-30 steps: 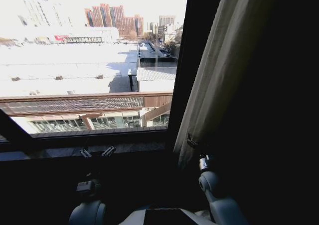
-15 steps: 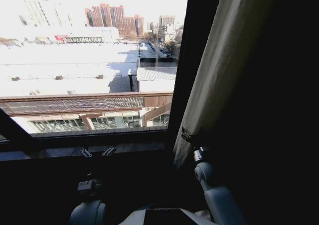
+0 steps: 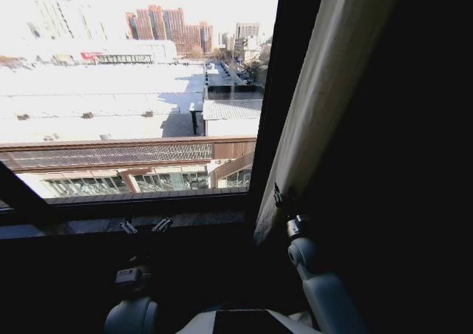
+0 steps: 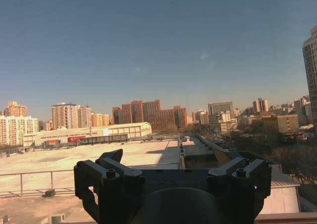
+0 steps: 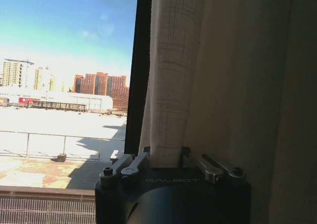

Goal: Open the curtains by pulling them apart, changing their state from closed to fully open.

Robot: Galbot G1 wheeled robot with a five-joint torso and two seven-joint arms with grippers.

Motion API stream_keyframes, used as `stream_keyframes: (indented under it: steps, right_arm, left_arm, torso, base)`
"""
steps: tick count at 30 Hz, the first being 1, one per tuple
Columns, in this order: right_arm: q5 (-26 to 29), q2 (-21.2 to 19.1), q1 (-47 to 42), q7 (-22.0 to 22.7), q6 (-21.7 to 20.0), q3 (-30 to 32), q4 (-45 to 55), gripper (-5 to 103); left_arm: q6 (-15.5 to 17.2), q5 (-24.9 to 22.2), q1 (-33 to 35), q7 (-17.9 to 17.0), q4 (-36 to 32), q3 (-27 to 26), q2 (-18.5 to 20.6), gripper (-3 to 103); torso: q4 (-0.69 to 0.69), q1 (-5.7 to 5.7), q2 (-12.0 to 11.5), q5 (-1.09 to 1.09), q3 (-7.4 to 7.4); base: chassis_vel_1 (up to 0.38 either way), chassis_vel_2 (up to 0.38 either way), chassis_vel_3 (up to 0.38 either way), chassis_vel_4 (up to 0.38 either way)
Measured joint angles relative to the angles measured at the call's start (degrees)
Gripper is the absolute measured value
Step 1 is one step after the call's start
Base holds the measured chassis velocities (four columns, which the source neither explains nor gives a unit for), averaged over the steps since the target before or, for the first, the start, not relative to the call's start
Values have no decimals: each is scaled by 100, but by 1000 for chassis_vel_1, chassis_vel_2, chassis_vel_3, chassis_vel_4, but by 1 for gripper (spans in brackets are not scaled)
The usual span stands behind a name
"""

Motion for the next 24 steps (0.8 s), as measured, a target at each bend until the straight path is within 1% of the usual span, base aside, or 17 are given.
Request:
stream_keyframes:
  steps: [1,2,4,5,6,8,14,20,24]
  right_arm:
    - [7,-37,4,1,-3,17,-11,15]
    - [9,-47,13,3,-3,33,-31,15]
    - [17,-54,37,30,12,94,-90,5]
    - [17,-54,37,30,12,94,-90,5]
    - [24,-53,38,47,14,120,-87,2]
    - [38,-61,36,84,15,187,-33,1]
    - [122,-139,160,192,0,355,-76,1]
    - [424,-368,628,370,-172,719,-459,1]
    - [445,-440,885,420,-209,905,-705,1]
  left_arm:
    - [0,-5,38,0,-30,-41,7,100]
    - [0,-7,40,0,-32,-52,15,100]
    - [-1,-9,21,-10,-30,-73,36,100]
    - [-1,-9,21,-10,-30,-73,36,100]
    - [0,-12,15,-16,-34,-73,39,100]
    - [0,-20,28,-23,-93,-70,37,100]
    - [-1,-23,34,-27,-145,-82,58,100]
    - [-5,-24,69,-30,-201,-69,51,100]
    - [-15,-30,76,-31,-205,-86,52,100]
  torso:
    - [0,0,0,0,0]
    - [0,0,0,0,0]
    - [0,0,0,0,0]
    - [0,0,0,0,0]
    - [0,0,0,0,0]
    - [0,0,0,0,0]
    - [0,0,0,0,0]
    - [0,0,0,1,0]
    - [0,0,0,1,0]
  base:
    - [0,0,0,0]
    - [0,0,0,0]
    - [0,0,0,0]
    - [0,0,0,0]
    - [0,0,0,0]
    - [0,0,0,0]
    - [0,0,0,0]
    - [0,0,0,0]
    - [0,0,0,0]
